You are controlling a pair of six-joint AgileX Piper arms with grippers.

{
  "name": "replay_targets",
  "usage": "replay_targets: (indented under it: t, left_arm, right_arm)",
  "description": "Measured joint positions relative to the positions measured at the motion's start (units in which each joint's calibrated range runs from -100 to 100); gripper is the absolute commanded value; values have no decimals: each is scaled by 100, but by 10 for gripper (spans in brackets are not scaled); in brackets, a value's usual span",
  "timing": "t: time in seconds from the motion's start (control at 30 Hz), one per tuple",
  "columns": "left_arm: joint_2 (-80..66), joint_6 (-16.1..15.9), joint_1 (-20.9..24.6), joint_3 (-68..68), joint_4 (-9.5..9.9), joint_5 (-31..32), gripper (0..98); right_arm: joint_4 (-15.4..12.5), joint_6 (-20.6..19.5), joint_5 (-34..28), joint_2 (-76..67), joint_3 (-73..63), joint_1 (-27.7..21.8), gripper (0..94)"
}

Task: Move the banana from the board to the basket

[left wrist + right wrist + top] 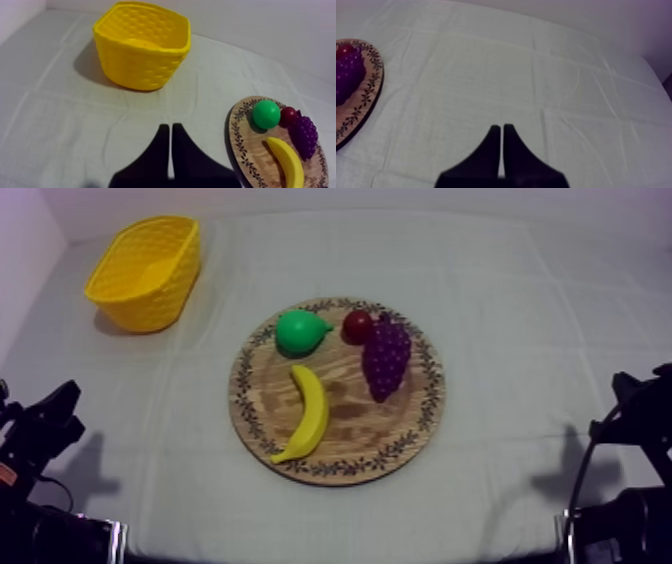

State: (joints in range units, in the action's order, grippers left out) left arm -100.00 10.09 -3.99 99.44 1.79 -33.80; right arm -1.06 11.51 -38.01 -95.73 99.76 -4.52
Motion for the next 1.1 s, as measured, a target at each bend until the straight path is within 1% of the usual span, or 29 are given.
replay_targets:
  t: [0.13, 0.3, 0.4, 1.1]
  left_arm:
    - [0, -102, 71, 0, 0, 0, 1]
    - [0, -524, 71, -8, 0, -16, 1]
    - [0, -650, 71, -14, 0, -80, 1]
    - [0, -597, 55, -27, 0, -122, 1]
  right_arm:
    - [0, 0, 0, 0, 0, 0, 3]
    - [0, 0, 0, 0, 0, 0, 3]
    - [0, -18, 0, 0, 0, 0, 3]
    - [0, 1, 7, 0, 0, 0, 3]
